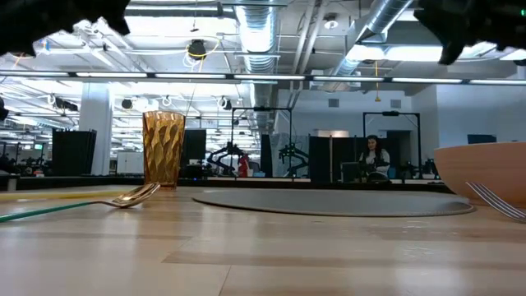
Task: Pick & Place Utensil
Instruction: Put the light pink bowl on the gray table mat
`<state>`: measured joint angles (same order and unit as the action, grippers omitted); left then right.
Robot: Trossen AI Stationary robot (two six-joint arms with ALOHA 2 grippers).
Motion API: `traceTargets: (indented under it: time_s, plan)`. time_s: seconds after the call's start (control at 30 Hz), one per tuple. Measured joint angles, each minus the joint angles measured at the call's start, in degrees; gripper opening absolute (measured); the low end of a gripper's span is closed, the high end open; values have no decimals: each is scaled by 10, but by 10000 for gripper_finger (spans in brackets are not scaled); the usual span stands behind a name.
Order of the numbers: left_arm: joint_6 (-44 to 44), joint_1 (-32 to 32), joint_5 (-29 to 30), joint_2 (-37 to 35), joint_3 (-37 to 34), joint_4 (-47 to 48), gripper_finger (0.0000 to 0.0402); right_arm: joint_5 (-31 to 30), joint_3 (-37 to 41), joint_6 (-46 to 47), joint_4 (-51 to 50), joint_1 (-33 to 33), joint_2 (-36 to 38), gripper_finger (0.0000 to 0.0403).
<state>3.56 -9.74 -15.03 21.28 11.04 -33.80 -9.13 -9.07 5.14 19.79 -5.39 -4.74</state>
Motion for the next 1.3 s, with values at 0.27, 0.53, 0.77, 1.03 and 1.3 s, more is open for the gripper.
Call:
traceTargets:
  time_s: [0.27,0.53,0.77,1.03,1.3]
  plan:
    - [0,0,59,144,173,220,100,1,-207,9,-161,24,-180,153]
    - [10,0,79,164,215,247,97,-80,-432,110,-525,54,-348,166]
    - [7,0,157,160,215,368,97,-87,-493,344,-766,90,-451,167]
    - [3,0,169,167,207,413,97,-51,-493,520,-845,124,-557,171]
    - [5,0,187,166,206,411,97,21,-493,594,-867,122,-651,166]
